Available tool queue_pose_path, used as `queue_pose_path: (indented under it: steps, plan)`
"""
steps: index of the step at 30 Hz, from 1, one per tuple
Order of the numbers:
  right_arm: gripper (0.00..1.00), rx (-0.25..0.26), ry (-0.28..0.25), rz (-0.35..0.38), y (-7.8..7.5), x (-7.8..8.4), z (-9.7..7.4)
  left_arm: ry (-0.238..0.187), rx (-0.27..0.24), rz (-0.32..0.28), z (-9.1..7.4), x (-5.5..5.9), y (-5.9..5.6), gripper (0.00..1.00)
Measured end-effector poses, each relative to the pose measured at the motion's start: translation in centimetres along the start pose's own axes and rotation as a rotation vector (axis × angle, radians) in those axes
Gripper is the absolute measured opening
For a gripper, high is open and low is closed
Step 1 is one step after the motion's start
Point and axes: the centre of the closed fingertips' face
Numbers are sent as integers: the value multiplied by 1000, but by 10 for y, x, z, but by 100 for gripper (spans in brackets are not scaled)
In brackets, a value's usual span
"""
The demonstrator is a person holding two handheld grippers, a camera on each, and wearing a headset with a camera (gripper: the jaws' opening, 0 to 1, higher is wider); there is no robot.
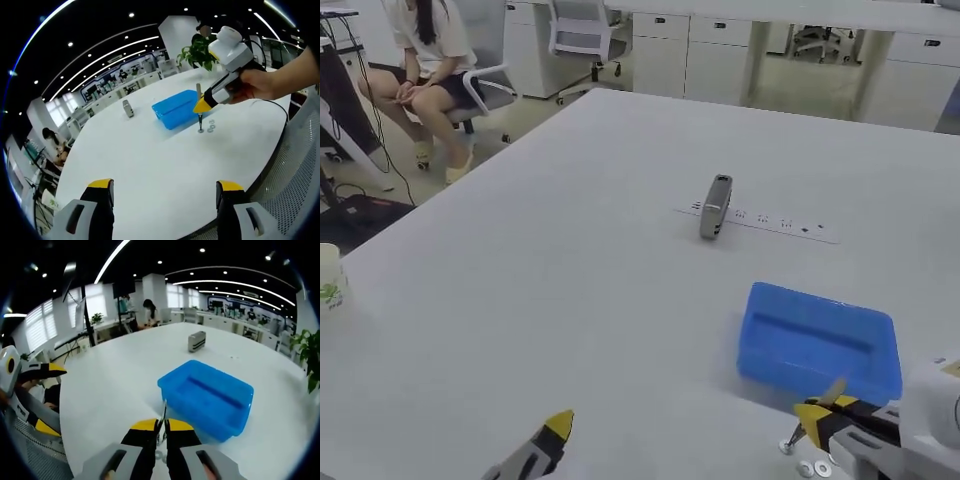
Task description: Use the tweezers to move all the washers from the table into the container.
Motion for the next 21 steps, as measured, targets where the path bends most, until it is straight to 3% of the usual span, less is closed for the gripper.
queue_pose_path:
  steps: [7, 17, 21]
  plan:
    - [1, -18, 15, -67, 6, -1, 0, 1, 3, 0, 0, 0, -1, 86]
    - [1, -34, 44, -66, 6, -4, 1, -2, 4, 5, 0, 0, -1, 87]
    - [1, -35, 32, -59, 6, -13, -4, -9, 11, -8, 0, -1, -2, 92]
Point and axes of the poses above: the centre of the closed fingertips' face, and the gripper's own axes: z roughly forward along the fingers, y roughly to its left, x roughly out of its underside, and after that the axes turned 5 degrees about -z, right-handed
